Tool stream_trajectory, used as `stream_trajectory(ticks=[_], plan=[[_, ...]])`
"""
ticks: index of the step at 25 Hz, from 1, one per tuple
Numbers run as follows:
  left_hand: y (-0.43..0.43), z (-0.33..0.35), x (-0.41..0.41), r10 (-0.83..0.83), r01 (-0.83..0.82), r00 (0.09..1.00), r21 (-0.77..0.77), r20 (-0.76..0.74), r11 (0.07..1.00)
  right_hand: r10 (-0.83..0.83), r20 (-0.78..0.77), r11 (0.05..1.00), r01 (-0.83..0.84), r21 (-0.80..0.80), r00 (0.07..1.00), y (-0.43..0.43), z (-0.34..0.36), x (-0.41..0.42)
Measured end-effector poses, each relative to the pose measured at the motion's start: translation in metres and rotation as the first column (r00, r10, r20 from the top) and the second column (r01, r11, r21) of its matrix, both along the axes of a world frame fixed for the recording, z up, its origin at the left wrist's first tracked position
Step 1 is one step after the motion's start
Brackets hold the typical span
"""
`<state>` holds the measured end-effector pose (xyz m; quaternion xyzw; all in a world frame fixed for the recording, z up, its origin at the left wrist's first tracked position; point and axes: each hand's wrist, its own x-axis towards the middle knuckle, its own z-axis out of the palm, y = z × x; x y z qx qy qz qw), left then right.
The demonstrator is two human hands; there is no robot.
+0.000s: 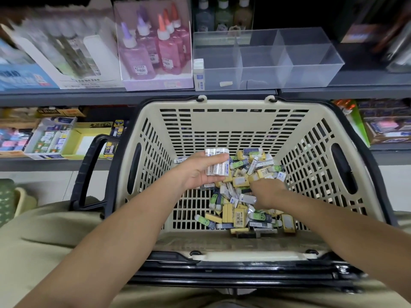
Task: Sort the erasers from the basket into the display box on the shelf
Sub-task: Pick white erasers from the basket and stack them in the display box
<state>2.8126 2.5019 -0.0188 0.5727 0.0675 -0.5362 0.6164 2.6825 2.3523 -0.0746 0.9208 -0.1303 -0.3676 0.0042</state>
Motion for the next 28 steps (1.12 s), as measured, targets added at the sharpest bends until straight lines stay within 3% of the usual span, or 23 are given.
stream_trajectory(ticks=[3, 6, 11, 14, 18, 21, 24, 28], plan=[[-0.002, 0.011, 0.006, -0.025, 0.026, 0.999, -0.033, 0.042, 0.999, -0.176, 0.143, 0.967, 0.143, 0.212, 0.974, -0.017, 0.021, 0.007], [-0.004, 0.028, 0.009, -0.091, 0.097, 0.983, -0.029, 0.157, 0.995, -0.410, 0.320, 0.848, 0.228, 0.479, 0.854, -0.032, 0.045, 0.010], [0.007, 0.072, 0.029, -0.135, 0.151, 0.926, -0.020, 0.352, 0.988, -0.713, 0.195, 0.463, 0.244, 0.852, 0.674, -0.031, 0.088, 0.025], [0.018, 0.100, 0.054, -0.109, 0.138, 0.869, -0.024, 0.483, 0.990, -0.743, 0.144, 0.329, 0.168, 0.929, 0.654, -0.031, 0.119, 0.047], [0.031, 0.111, 0.084, -0.006, 0.057, 0.841, -0.077, 0.541, 0.995, -0.680, 0.304, 0.422, 0.017, 0.906, 0.667, -0.026, 0.160, 0.078], [0.036, 0.112, 0.102, 0.082, 0.000, 0.839, -0.152, 0.538, 0.988, -0.714, 0.518, 0.539, -0.102, 0.836, 0.472, -0.032, 0.191, 0.121], [0.036, 0.106, 0.114, 0.145, -0.039, 0.836, -0.206, 0.529, 0.978, -0.712, 0.622, 0.633, -0.085, 0.770, 0.327, -0.047, 0.209, 0.178], [0.038, 0.092, 0.126, 0.208, -0.083, 0.867, -0.279, 0.454, 0.957, -0.744, 0.564, 0.617, 0.045, 0.786, 0.358, -0.060, 0.205, 0.228]])
